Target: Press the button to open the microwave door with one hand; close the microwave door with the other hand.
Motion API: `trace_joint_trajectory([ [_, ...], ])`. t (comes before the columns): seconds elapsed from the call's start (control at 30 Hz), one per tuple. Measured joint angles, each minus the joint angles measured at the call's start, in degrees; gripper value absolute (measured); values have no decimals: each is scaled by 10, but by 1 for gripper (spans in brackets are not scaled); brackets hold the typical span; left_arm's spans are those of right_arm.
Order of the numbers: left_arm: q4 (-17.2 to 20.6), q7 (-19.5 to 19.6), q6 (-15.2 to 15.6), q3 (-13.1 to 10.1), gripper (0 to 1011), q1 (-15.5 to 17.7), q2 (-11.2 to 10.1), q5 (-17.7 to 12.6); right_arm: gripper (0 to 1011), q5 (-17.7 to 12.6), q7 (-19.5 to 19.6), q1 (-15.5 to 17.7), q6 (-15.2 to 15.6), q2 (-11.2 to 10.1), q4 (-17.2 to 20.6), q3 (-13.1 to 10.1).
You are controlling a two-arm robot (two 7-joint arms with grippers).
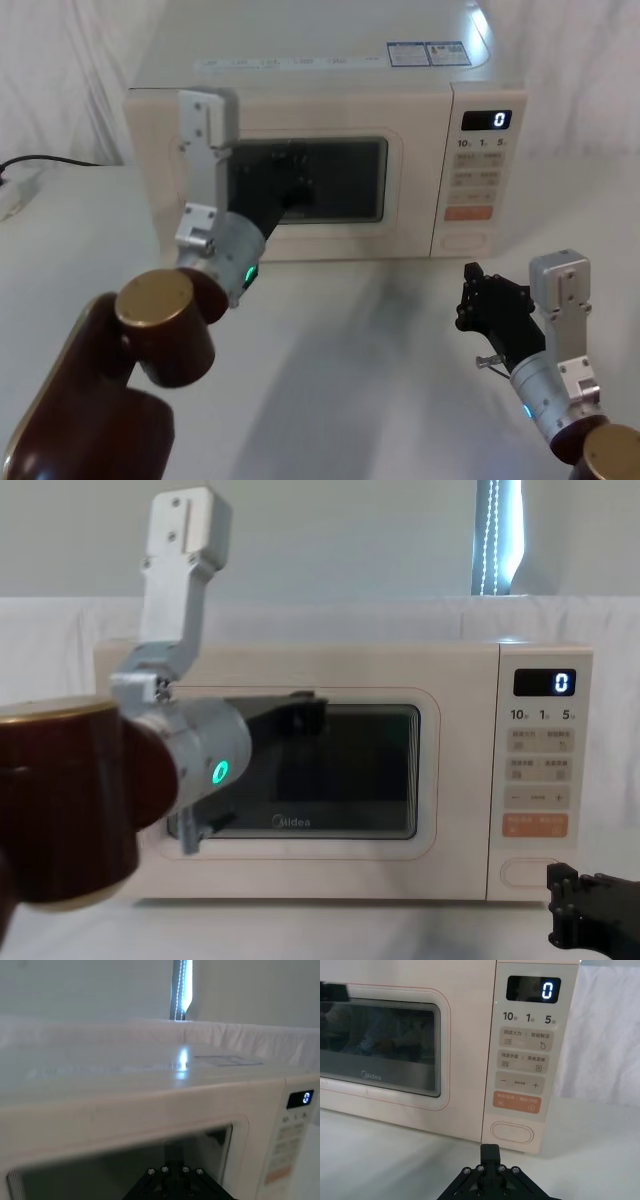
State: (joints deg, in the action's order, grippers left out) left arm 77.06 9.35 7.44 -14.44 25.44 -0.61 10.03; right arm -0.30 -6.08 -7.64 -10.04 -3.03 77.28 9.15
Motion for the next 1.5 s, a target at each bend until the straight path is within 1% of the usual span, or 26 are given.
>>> trace_joint_trajectory([
  [0.07, 13, 3, 9, 3, 0, -12, -3, 8, 0, 0, 0, 0, 0, 0, 0, 0],
  [0.17, 43, 7, 23, 10, 0, -40, -12, 24, 0, 0, 0, 0, 0, 0, 0, 0],
  [0.23, 55, 7, 25, 12, 0, -52, -15, 29, 0, 0, 0, 0, 0, 0, 0, 0],
  [0.3, 74, 6, 29, 17, 0, -71, -22, 36, 0, 0, 0, 0, 0, 0, 0, 0],
  [0.33, 74, 6, 29, 17, 0, -71, -22, 36, 0, 0, 0, 0, 0, 0, 0, 0],
  [0.37, 89, 6, 30, 21, 0, -87, -31, 42, 0, 0, 0, 0, 0, 0, 0, 0],
  [0.4, 89, 6, 30, 21, 0, -87, -31, 42, 0, 0, 0, 0, 0, 0, 0, 0],
  [0.47, 109, 6, 30, 30, 0, -110, -43, 51, 0, 0, 0, 0, 0, 0, 0, 0],
  [0.5, 109, 6, 30, 30, 0, -110, -43, 51, 0, 0, 0, 0, 0, 0, 0, 0],
  [0.67, 136, 4, 26, 48, 0, -150, -65, 67, 0, 0, 0, 0, 0, 0, 0, 0],
  [0.83, 149, 2, 22, 58, 0, -174, -76, 76, 0, 0, 0, 0, 0, 0, 0, 0],
  [1.0, 163, -1, 13, 71, 0, -207, -90, 87, 0, 0, 0, 0, 0, 0, 0, 0],
  [1.17, 168, -4, 7, 77, 0, -224, -95, 93, 0, 0, 0, 0, 0, 0, 0, 0],
  [1.3, 169, -5, 4, 80, 0, -234, -99, 97, 0, 0, 0, 0, 0, 0, 0, 0],
  [1.5, 162, -8, 2, 79, 0, -237, -100, 100, 0, 0, 0, 0, 0, 0, 0, 0],
])
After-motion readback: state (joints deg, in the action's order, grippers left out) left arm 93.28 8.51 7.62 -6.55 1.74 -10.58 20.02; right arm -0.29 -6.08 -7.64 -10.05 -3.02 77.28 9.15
